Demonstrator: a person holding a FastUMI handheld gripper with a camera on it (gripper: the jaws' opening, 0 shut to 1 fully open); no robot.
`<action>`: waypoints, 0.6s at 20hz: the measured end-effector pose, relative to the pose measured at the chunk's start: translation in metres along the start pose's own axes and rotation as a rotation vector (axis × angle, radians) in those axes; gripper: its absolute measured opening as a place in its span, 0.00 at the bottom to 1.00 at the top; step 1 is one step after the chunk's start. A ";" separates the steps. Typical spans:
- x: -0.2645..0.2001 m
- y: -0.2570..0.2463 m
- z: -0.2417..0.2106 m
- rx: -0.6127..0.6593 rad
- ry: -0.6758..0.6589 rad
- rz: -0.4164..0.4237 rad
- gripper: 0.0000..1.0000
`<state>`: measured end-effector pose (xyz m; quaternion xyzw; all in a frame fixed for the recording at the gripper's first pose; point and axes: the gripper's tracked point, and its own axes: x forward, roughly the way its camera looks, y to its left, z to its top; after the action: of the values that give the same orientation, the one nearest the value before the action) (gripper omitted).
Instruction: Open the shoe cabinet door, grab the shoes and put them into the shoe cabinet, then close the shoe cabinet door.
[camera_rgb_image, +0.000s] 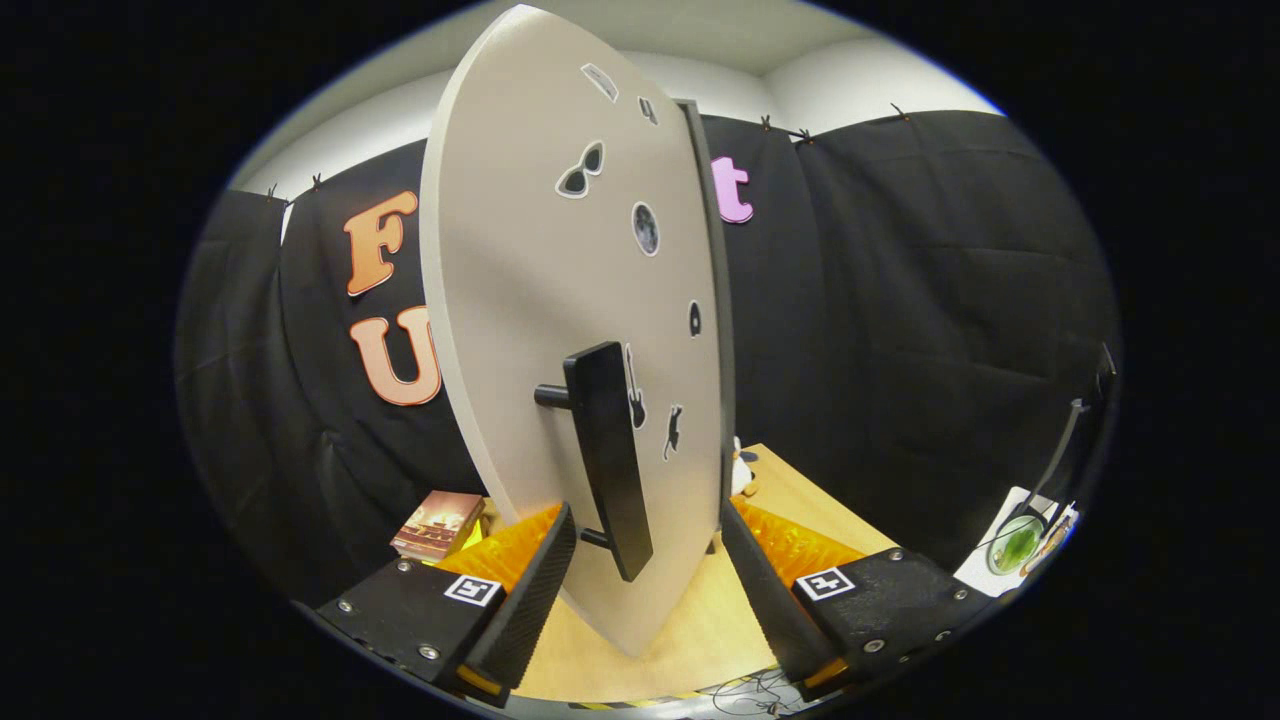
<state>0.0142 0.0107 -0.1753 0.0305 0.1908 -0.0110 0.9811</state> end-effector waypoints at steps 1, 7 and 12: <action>0.006 0.014 0.001 -0.008 0.003 0.012 0.93; 0.047 0.096 0.014 -0.060 -0.009 0.086 0.93; 0.074 0.116 0.022 -0.053 -0.020 0.065 0.93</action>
<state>0.0943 0.1239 -0.1763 0.0105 0.1800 0.0259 0.9833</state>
